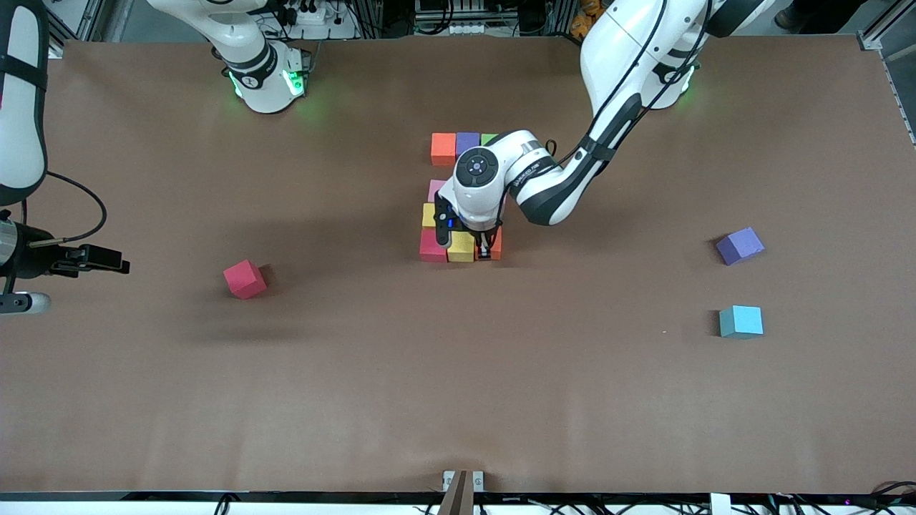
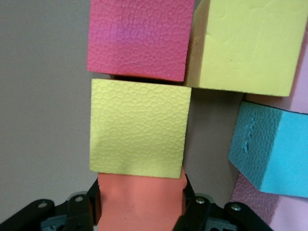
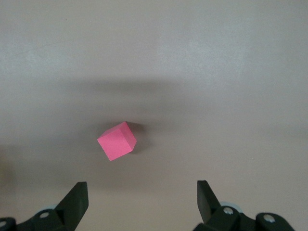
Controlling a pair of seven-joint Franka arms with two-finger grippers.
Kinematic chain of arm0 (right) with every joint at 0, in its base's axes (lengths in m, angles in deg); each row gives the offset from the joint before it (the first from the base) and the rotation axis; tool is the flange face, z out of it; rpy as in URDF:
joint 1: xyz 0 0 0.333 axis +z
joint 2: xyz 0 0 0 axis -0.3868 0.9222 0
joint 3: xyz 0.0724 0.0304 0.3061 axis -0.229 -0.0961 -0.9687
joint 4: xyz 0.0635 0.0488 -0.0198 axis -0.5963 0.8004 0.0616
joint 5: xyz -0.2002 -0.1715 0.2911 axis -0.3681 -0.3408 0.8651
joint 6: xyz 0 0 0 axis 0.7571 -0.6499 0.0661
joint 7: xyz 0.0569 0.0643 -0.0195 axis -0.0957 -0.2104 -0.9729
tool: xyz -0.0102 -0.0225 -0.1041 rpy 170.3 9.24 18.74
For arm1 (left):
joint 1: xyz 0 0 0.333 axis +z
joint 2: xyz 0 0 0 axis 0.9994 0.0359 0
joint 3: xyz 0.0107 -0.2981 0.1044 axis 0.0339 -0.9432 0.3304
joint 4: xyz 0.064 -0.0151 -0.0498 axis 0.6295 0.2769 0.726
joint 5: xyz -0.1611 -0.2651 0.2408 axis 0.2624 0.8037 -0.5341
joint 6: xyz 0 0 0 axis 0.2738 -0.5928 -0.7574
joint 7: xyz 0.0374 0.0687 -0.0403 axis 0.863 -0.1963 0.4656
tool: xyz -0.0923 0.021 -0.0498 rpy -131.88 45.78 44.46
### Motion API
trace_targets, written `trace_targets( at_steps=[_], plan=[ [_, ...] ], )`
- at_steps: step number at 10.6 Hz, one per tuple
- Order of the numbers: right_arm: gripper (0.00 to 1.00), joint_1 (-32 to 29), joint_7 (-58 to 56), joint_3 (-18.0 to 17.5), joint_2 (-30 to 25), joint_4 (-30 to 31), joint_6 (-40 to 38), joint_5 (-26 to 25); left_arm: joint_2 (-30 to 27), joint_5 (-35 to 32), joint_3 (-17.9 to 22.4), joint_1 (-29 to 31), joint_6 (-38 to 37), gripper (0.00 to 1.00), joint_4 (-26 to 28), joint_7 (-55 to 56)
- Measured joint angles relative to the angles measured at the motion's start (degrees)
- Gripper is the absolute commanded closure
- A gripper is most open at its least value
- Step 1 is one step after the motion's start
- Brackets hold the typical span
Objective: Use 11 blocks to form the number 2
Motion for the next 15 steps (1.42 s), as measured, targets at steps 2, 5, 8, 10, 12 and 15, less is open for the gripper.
trace_targets(
  at_steps=[2,5,8,10,12,15],
  plan=[
    [0.0,0.0,0.2,0.0,0.0,0.0,0.0,0.0,0.0,0.0,0.1,0.0,0.0,0.0,-0.3,0.2],
    [0.0,0.0,0.4,0.0,0.0,0.0,0.0,0.0,0.3,0.0,0.1,0.0,0.0,0.0,-0.3,0.4],
    [0.0,0.0,0.5,0.0,0.0,0.0,0.0,0.0,0.4,0.0,0.3,0.1,0.0,0.0,-0.9,0.4],
    [0.0,0.0,0.5,0.0,0.0,0.0,0.0,0.0,0.4,0.0,0.5,0.8,0.0,0.0,-1.6,0.4],
    [0.0,0.0,0.5,0.0,0.0,0.0,0.0,0.0,0.2,0.0,0.5,1.1,-0.1,0.0,-1.8,0.4],
    [0.0,0.0,0.5,0.0,0.0,0.0,0.0,0.0,-1.2,0.0,0.4,1.1,-1.6,0.0,-2.0,0.4]
  ],
)
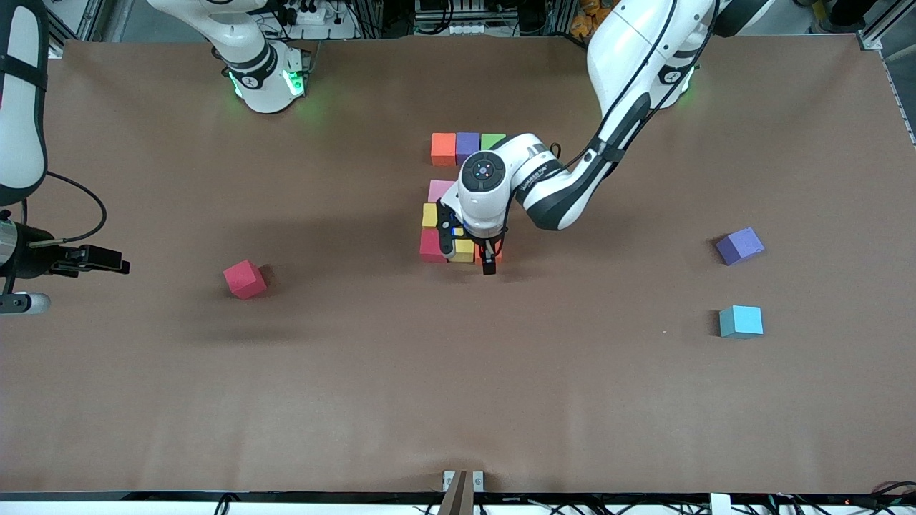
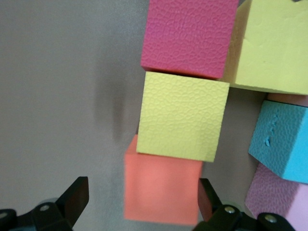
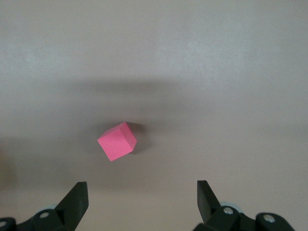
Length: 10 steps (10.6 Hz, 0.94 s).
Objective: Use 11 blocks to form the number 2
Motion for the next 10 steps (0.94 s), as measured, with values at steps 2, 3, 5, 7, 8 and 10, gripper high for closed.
trace_targets(
  at_steps=[2,3,5,7,8,10],
  plan=[
    [0.0,0.0,0.0,0.0,0.0,0.0,0.0,0.0,-1.8,0.0,-0.4,0.0,-2.3,0.0,-0.1,0.0],
    [0.0,0.0,0.0,0.0,0.0,0.0,0.0,0.0,-2.9,0.4,-0.5,0.0,-4.0,0.0,-0.3,0.1],
    [0.0,0.0,0.0,0.0,0.0,0.0,0.0,0.0,-6.1,3.2,-0.1,0.8,-9.1,0.0,-0.7,0.8],
    [0.0,0.0,0.0,0.0,0.0,0.0,0.0,0.0,-9.7,4.9,0.1,6.3,-13.5,0.0,-1.0,1.1],
    [0.0,0.0,0.0,0.0,0.0,0.0,0.0,0.0,-11.3,5.0,0.2,9.6,-15.2,0.0,-1.4,1.0],
    [0.0,0.0,0.0,-0.1,0.0,0.0,0.0,0.1,-13.6,5.0,0.2,14.3,-22.0,0.0,-5.3,0.9]
  ],
)
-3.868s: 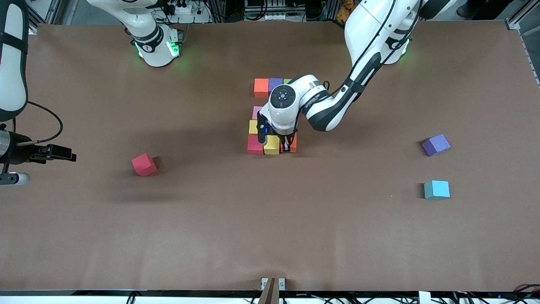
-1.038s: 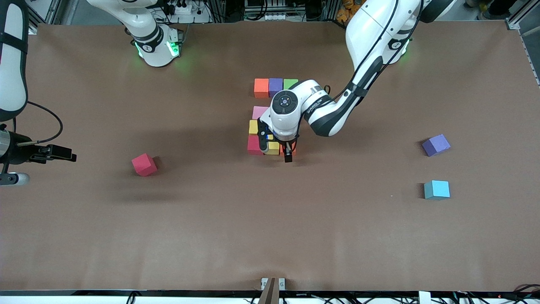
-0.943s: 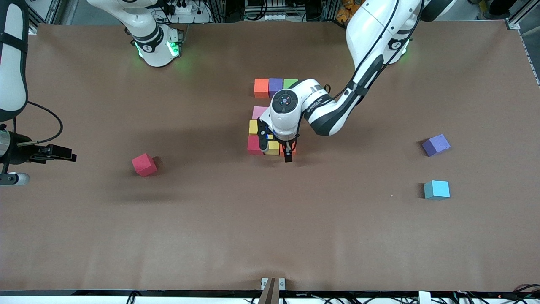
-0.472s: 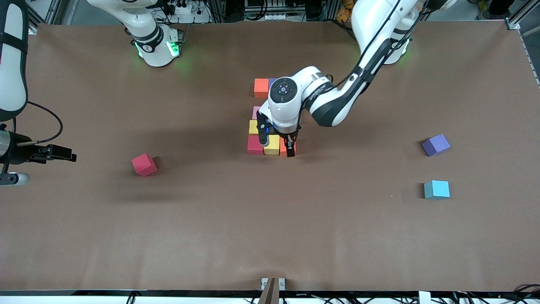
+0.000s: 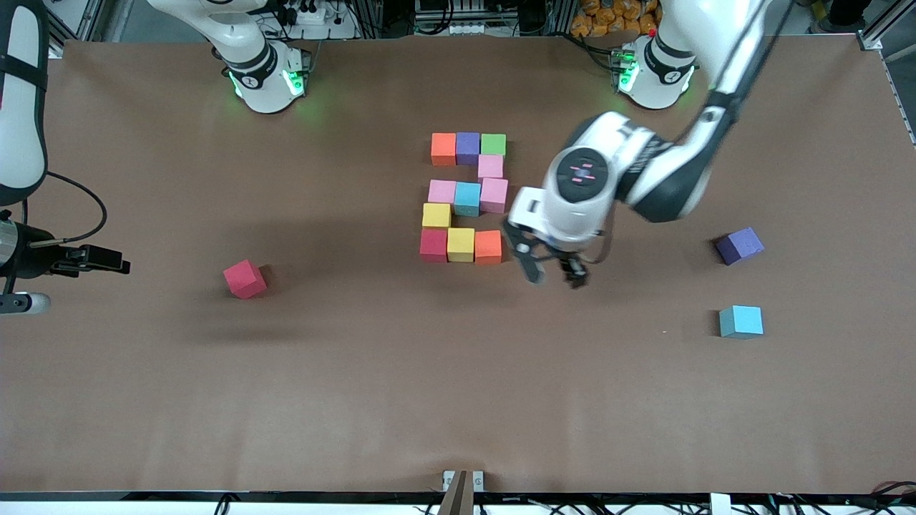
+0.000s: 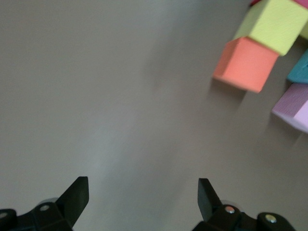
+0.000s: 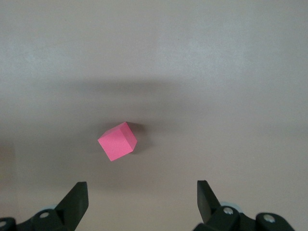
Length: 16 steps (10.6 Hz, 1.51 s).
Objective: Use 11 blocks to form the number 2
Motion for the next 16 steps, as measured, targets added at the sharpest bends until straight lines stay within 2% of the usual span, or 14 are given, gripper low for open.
trace_targets(
  at_steps=[3,7,10,11,13,15,16],
  plan=[
    [0.0,0.0,0.0,0.0,0.0,0.0,0.0,0.0,-1.9,0.0,1.1,2.7,-11.3,0.0,-7.1,2.8],
    [0.0,-0.1,2.2,-0.5,-0.1,0.0,-0.3,0.0,-9.7,3.2,1.9,12.4,-15.1,0.0,-8.5,6.9],
    [0.0,-0.1,10.3,-5.1,-2.8,-0.3,-3.0,-1.3,-13.1,4.0,1.9,18.4,-15.4,0.0,-8.4,9.4],
    [0.0,-0.3,12.6,-6.8,-4.4,-0.4,-4.3,-2.1,-14.7,4.0,1.9,19.3,-16.4,0.0,-8.1,12.1],
    [0.0,-1.0,15.3,-9.2,-7.8,-0.6,-6.7,-3.0,-18.7,4.1,1.9,18.9,-20.4,0.0,-6.4,24.5],
    [0.0,-1.3,15.4,-9.4,-10.7,-0.6,-8.5,-3.1,-21.2,4.7,2.7,16.6,-22.3,0.0,-5.2,36.3],
    [0.0,-1.4,15.4,-9.4,-11.9,-0.6,-9.4,-3.2,-21.5,6.0,3.7,16.3,-22.3,0.0,-5.0,38.1]
  ],
)
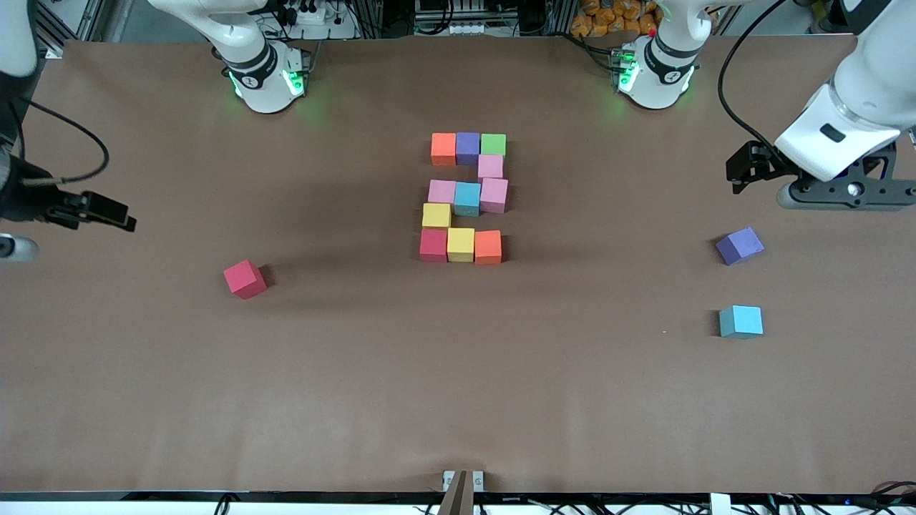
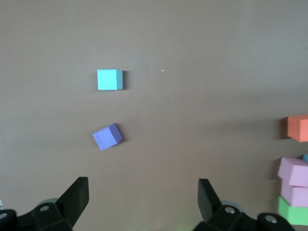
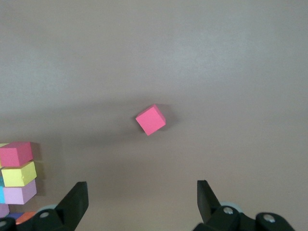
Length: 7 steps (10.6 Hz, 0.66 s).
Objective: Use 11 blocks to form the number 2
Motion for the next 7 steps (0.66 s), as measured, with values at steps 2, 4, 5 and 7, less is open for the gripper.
trace_targets(
  at_steps=[2,4,5,7],
  plan=[
    [0.0,0.0,0.0,-0.1,-2.0,0.0,-1.4,0.0,-0.1,3.4,4.4,0.0,0.0,0.0,0.2,0.5],
    [0.0,0.0,0.0,-0.2,-3.3,0.0,-2.7,-0.1,-0.2,4.1,7.5,0.3,0.1,0.0,0.4,0.5],
    [0.0,0.0,0.0,-0.2,-3.4,0.0,-3.0,-0.1,-0.7,4.1,7.5,0.3,1.4,0.0,1.4,0.5],
    [0.0,-0.1,0.0,-0.2,-3.4,0.0,-3.1,-0.1,-4.0,4.2,7.4,0.2,7.6,0.0,7.2,-1.1]
  ],
)
